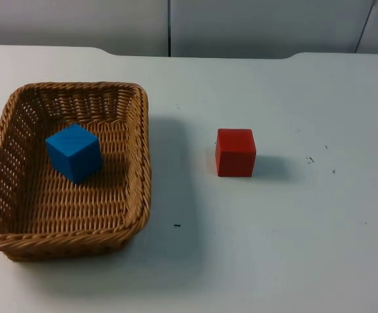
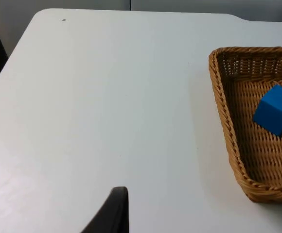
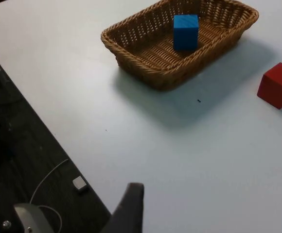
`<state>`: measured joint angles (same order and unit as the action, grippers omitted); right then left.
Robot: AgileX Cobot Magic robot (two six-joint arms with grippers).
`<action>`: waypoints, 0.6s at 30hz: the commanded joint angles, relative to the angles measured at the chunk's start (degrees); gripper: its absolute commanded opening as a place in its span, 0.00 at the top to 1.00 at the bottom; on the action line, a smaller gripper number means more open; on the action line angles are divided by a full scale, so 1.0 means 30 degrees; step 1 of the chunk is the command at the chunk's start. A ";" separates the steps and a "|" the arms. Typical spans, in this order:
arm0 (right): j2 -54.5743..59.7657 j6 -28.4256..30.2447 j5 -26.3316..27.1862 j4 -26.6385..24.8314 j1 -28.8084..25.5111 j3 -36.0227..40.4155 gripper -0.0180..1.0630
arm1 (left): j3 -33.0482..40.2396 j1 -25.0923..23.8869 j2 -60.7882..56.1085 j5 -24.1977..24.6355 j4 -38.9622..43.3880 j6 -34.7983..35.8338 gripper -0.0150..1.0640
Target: Pick up the basket with the left hand and place the blue cube into the basket with the right hand.
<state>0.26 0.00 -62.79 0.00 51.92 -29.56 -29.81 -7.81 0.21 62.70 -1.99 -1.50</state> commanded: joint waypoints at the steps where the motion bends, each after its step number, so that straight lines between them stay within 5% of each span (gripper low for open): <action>1: -0.0088 0.0000 0.0313 0.0000 0.0014 0.0166 0.17 | 0.0182 0.0018 -0.0070 -0.0342 -0.0182 0.0163 0.01; 18: -0.0088 0.0000 0.0304 0.0000 0.0014 0.0145 0.13 | 0.0185 0.0018 -0.0070 -0.0317 -0.0265 0.0058 0.01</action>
<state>0.26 0.00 -62.45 0.00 51.92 -29.34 -29.47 -7.81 0.21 62.23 -2.39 -1.50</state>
